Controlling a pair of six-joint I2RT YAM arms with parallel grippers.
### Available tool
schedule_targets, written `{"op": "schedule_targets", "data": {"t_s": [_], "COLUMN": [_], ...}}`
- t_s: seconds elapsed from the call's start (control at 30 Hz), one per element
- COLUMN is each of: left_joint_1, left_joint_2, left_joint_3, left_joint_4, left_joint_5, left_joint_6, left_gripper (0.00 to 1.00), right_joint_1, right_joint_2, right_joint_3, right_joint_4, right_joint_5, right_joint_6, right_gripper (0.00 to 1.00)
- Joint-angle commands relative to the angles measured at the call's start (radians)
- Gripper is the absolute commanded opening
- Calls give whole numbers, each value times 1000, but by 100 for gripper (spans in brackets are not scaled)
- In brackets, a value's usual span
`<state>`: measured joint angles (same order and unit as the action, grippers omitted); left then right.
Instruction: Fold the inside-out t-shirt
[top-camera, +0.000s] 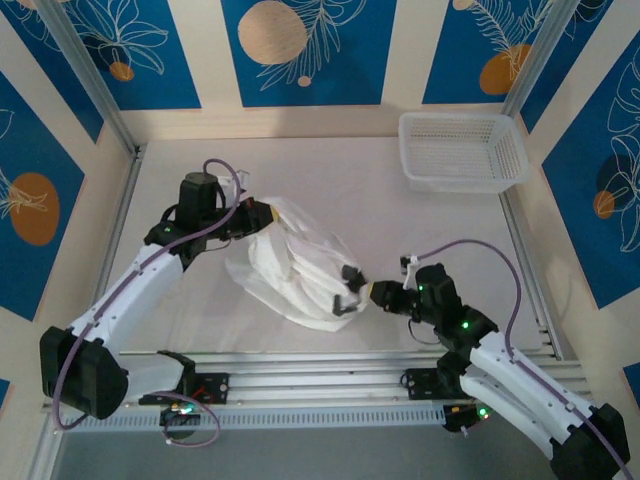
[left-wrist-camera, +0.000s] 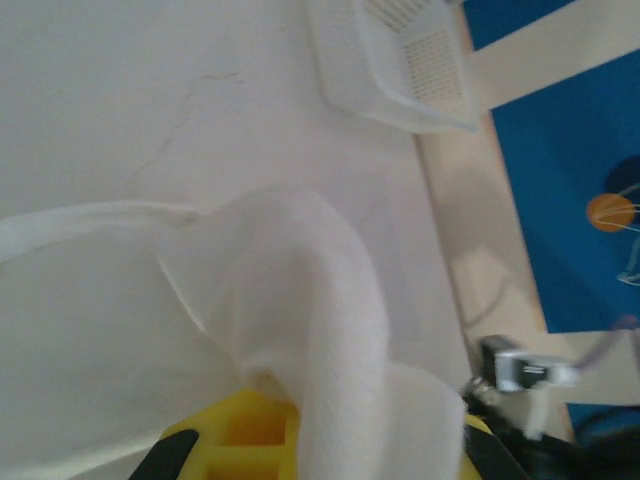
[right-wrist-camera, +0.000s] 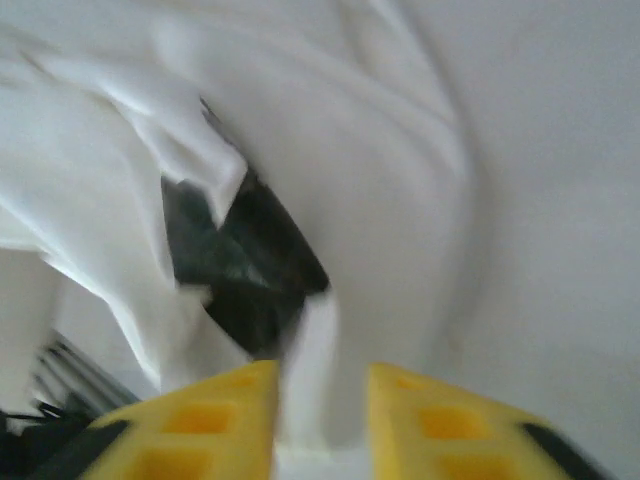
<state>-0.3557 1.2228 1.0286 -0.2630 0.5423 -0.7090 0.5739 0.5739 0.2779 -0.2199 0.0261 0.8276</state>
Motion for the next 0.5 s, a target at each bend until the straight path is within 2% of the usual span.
{"op": "schedule_targets", "data": {"t_s": [0.0, 0.1, 0.3, 0.47], "left_joint_1": [0, -4, -27, -41], "left_joint_2": [2, 4, -13, -42], "left_joint_3": [10, -9, 4, 48], "left_joint_4": [15, 19, -7, -96], "left_joint_5": [70, 76, 92, 105], "left_joint_6": [-13, -13, 6, 79], "left_gripper": [0, 0, 0, 0], "right_joint_1": [6, 52, 186, 189], "right_joint_2": [-64, 44, 495, 763], "right_joint_3": [51, 144, 429, 575], "right_joint_4": [101, 172, 182, 288], "right_joint_5": [-8, -53, -5, 107], "right_joint_6": [-69, -249, -549, -613], "right_gripper": [43, 52, 59, 66]}}
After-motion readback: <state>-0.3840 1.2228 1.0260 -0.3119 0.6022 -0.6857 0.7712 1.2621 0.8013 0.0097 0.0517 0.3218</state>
